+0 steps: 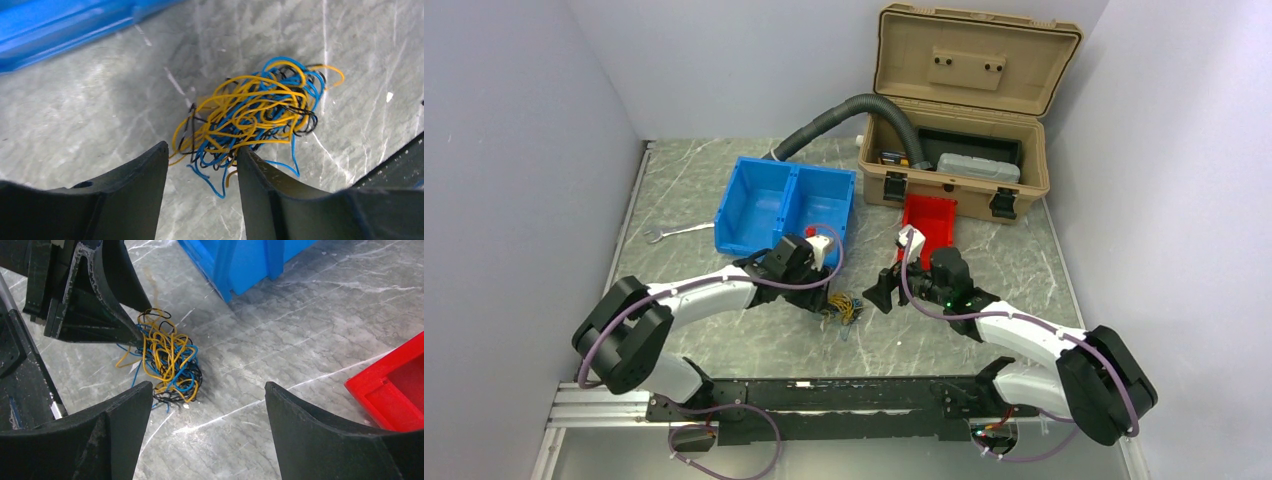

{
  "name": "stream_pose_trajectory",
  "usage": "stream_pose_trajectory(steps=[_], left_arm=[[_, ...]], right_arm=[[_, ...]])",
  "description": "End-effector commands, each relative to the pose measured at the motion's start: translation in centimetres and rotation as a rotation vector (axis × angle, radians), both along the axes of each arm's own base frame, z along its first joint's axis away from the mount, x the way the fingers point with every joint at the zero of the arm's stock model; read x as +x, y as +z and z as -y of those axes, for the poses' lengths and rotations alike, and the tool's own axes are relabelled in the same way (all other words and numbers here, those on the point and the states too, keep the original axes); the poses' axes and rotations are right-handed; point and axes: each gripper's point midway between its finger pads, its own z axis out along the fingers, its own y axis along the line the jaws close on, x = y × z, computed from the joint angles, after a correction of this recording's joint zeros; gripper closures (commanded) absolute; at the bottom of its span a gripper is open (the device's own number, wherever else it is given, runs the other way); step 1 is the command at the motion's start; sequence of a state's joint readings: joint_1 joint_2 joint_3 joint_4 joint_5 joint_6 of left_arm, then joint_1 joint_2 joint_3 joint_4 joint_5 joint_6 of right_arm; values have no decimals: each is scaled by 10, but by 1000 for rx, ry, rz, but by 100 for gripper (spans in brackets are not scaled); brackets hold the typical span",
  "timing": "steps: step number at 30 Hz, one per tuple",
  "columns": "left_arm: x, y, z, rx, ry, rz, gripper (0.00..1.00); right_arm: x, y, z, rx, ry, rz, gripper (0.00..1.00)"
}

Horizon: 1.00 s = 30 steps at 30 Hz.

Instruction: Untangle the cables

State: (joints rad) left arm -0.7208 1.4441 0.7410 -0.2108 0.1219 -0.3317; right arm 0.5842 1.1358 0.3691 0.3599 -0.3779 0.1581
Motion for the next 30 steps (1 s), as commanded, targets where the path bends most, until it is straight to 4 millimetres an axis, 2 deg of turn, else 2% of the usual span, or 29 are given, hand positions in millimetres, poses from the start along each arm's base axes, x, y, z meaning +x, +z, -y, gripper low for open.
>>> stream_pose_trajectory(steps=[1, 4, 5, 6, 11, 18, 26, 28, 30], left_arm=[[-5, 12, 31, -87, -72, 9, 51], [-7, 12, 39, -119, -72, -3, 86], [-7, 12, 41, -131, -69, -5, 96], [-6, 13, 42, -143, -62, -6, 100], [-7, 21, 47, -223, -24, 7, 100], [-3, 48, 57, -375, 24, 59, 100], [5, 66, 66, -473, 68, 87, 100], [7, 69, 69, -484, 67, 90, 100], [9, 69, 70, -477, 72, 87, 100]], right_arm=[[5, 14, -8, 24, 25, 40, 15], [5, 14, -8, 21, 24, 38, 15], [5, 14, -8, 23, 22, 39, 15], [6, 14, -7, 23, 19, 40, 15], [4, 14, -8, 24, 24, 39, 15], [5, 14, -8, 22, 22, 33, 19], [6, 11, -7, 10, 14, 15, 21], [6, 11, -7, 10, 10, 17, 25], [6, 11, -7, 10, 9, 17, 37]])
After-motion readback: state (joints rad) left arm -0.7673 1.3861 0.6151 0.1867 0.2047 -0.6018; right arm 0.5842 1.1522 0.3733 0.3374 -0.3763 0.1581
